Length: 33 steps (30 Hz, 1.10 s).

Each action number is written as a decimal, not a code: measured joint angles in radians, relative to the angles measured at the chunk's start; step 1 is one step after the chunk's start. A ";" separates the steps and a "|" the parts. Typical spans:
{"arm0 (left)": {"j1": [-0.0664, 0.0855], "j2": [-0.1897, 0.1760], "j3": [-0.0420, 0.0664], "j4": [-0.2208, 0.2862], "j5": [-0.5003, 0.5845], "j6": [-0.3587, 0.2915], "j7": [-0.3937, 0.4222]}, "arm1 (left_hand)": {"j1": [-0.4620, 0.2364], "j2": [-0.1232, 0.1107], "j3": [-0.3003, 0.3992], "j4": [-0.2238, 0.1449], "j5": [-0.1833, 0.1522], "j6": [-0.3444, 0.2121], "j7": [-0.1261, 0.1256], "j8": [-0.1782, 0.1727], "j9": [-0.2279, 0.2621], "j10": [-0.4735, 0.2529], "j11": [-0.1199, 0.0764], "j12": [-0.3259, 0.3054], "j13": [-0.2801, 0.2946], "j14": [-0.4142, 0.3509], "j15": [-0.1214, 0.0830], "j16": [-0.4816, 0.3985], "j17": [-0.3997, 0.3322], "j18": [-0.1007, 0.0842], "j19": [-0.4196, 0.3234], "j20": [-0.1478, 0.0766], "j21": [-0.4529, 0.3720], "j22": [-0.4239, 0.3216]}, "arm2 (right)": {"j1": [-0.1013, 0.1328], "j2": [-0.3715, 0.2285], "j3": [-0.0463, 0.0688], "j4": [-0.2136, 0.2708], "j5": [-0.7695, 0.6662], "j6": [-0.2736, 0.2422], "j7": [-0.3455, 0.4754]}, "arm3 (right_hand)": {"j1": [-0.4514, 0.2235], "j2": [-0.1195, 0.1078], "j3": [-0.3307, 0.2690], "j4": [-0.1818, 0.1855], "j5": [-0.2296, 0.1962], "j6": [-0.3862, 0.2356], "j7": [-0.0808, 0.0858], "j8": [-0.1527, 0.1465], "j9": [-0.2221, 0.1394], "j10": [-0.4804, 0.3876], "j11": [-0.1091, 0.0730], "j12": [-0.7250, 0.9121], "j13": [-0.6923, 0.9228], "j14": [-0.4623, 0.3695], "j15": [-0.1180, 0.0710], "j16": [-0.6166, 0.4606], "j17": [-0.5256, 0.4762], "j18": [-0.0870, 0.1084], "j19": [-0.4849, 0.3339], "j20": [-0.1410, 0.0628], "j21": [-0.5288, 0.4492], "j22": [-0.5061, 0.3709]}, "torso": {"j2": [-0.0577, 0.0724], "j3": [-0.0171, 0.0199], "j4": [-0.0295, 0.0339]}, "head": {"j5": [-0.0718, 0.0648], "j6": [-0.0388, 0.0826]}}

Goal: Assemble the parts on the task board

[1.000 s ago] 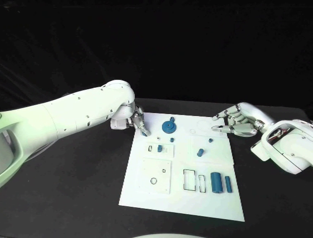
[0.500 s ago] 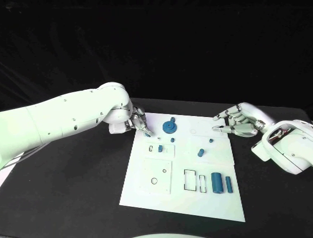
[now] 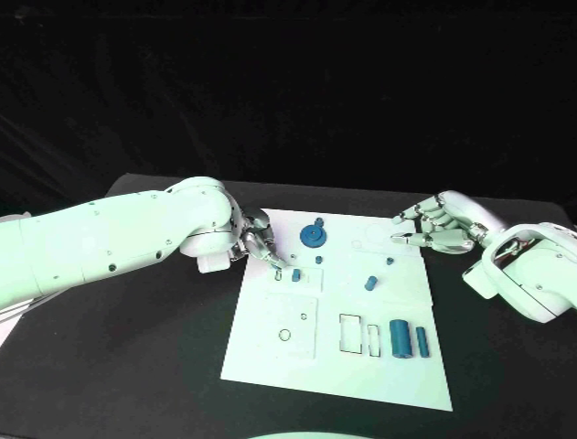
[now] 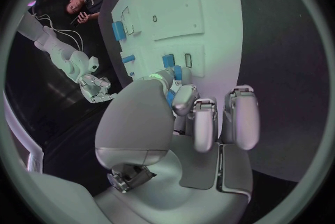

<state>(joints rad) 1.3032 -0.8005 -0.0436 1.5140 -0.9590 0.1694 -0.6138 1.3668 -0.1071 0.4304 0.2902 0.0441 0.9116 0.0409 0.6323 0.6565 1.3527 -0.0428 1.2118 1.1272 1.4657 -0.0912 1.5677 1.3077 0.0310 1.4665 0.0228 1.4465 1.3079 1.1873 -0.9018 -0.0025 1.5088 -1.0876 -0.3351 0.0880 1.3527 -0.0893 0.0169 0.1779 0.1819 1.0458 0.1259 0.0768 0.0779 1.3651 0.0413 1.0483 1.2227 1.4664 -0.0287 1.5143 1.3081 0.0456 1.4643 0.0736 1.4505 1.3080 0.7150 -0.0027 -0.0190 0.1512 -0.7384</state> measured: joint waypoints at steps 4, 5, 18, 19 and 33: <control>-0.012 0.001 -0.002 0.011 -0.021 -0.016 -0.006 | -0.007 -0.007 0.013 -0.005 -0.002 0.000 0.000 0.006 0.004 0.004 0.003 0.000 0.000 0.000 0.000 0.000 0.000 0.000 0.000 0.000 0.000 0.000 | -0.002 0.002 0.000 -0.001 0.000 0.000 0.000 | 0.000 0.000 0.000 0.000 0.000 0.000 0.000 0.000 0.000 0.000 0.000 0.000 0.000 0.000 0.000 0.000 0.000 0.000 0.000 0.000 0.000 0.000 | -0.002 -0.0012 0.0013 | 0.001 -0.004; -0.015 0.002 -0.003 0.012 -0.026 -0.018 -0.009 | -0.007 -0.007 0.013 -0.005 -0.003 0.000 0.000 0.006 0.004 0.004 0.003 0.000 0.000 0.000 0.000 0.000 0.000 0.000 0.000 0.000 0.000 0.000 | -0.003 0.003 0.000 -0.001 0.000 0.000 0.000 | 0.000 0.000 0.000 0.000 0.000 0.000 0.000 0.000 0.000 0.000 0.000 0.000 0.000 0.000 0.000 0.000 0.000 0.000 0.000 0.000 0.000 0.000 | -0.002 -0.0013 0.0013 | 0.001 -0.004; -0.025 0.027 -0.004 0.007 -0.062 -0.015 -0.047 | -0.016 -0.016 0.030 -0.022 -0.004 0.000 0.000 0.006 0.004 0.004 0.003 0.000 0.000 0.000 0.000 0.000 0.000 0.000 0.000 0.000 0.000 0.000 | -0.007 0.002 0.000 -0.003 0.001 0.000 0.000 | 0.004 0.004 0.000 0.000 0.000 0.000 0.000 0.000 0.000 0.000 0.000 0.000 0.000 0.000 0.000 0.000 0.000 0.000 0.000 0.000 -0.004 0.000 | -0.001 -0.0013 0.0016 | 0.007 -0.011; -0.025 0.028 -0.004 0.007 -0.065 -0.014 -0.049 | -0.017 -0.017 0.034 -0.026 -0.003 0.000 0.000 0.006 0.004 0.004 0.003 0.000 0.000 0.000 0.000 0.000 0.000 0.000 0.000 0.000 0.000 0.000 | -0.007 0.002 0.000 -0.003 0.001 0.000 0.000 | 0.004 0.004 0.000 0.000 0.000 0.000 0.000 0.000 0.000 0.000 0.000 0.000 0.000 0.000 0.000 0.000 0.000 0.000 0.000 0.000 -0.004 0.000 | -0.001 -0.0013 0.0016 | 0.008 -0.012; -0.025 0.039 -0.004 -0.005 -0.085 0.026 -0.074 | -0.023 -0.022 0.037 -0.030 0.001 0.002 0.002 0.010 0.005 0.004 0.003 0.000 0.000 0.000 0.000 0.000 0.000 0.000 0.000 0.000 0.000 0.000 | -0.008 0.004 -0.001 -0.004 0.001 0.000 0.000 | 0.004 0.004 0.000 0.000 0.000 0.000 0.000 0.000 0.000 0.000 0.000 0.000 0.000 0.000 0.000 0.000 0.000 0.000 0.000 0.000 -0.004 0.000 | -0.001 -0.0007 0.0011 | 0.013 -0.018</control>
<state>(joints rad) 1.2778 -0.7615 -0.0474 1.5091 -1.0438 0.1953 -0.6879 1.3443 -0.1293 0.4679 0.2605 0.0453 0.9134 0.0425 0.6420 0.6611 1.3563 -0.0394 1.2120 1.1272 1.4656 -0.0912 1.5677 1.3075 0.0310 1.4665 0.0228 1.4465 1.3078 1.1791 -0.8982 -0.0030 1.5048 -1.0861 -0.3350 0.0879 1.3568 -0.0854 0.0169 0.1779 0.1819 1.0458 0.1259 0.0768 0.0779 1.3651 0.0413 1.0483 1.2228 1.4664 -0.0287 1.5143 1.3077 0.0456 1.4643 0.0736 1.4468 1.3076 0.7139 -0.0034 -0.0179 0.1641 -0.7562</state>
